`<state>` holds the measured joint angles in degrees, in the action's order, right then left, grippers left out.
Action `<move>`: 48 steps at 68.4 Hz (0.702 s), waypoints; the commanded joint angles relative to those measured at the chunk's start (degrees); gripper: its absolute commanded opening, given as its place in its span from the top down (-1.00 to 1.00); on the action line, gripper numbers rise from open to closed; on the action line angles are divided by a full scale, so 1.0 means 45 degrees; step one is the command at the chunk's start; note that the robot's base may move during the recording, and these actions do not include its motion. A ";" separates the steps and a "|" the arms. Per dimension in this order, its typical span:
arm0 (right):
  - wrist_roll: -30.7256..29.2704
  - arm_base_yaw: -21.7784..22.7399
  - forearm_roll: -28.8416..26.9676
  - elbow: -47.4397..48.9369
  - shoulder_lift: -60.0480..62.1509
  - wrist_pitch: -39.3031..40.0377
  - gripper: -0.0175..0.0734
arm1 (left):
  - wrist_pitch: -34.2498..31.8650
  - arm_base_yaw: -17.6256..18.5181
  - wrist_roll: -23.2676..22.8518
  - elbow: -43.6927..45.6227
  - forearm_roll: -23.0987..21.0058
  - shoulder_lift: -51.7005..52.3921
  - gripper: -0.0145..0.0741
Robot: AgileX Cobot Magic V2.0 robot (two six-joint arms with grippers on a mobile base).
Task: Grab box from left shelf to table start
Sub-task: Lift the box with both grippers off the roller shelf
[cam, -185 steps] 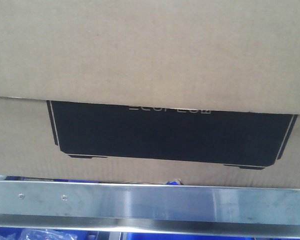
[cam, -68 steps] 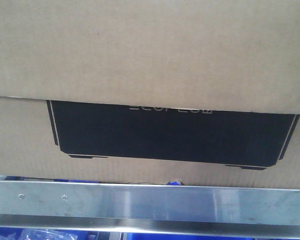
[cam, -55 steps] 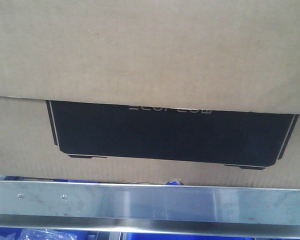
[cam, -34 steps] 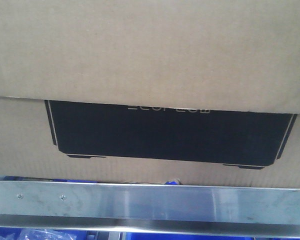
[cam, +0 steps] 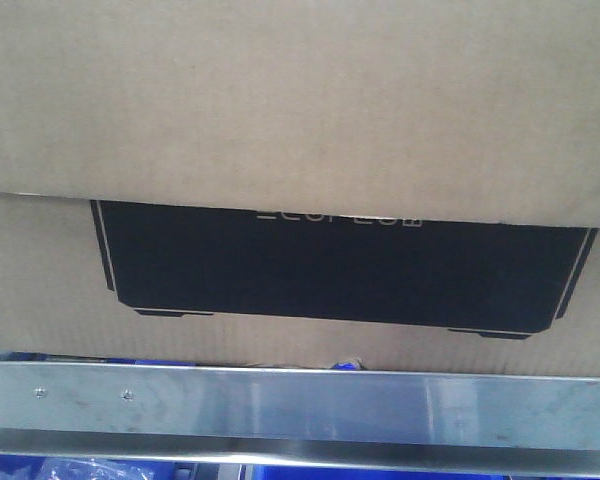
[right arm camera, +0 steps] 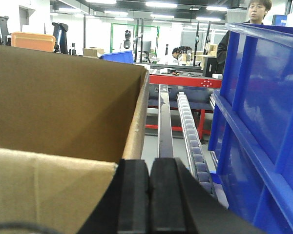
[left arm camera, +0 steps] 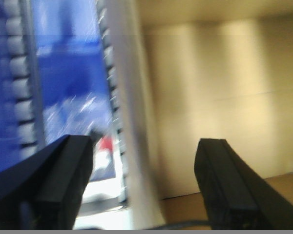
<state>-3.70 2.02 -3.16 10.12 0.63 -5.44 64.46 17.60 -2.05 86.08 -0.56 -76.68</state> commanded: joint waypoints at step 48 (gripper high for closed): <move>-0.0046 0.0080 -0.0033 0.0821 0.0120 -0.0480 0.03 | 0.1565 0.0131 -0.0751 0.1545 0.0611 -0.1479 -0.13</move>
<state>-3.70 2.02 -3.19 10.84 0.63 -10.75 71.46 17.69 -4.76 91.07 1.86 -85.25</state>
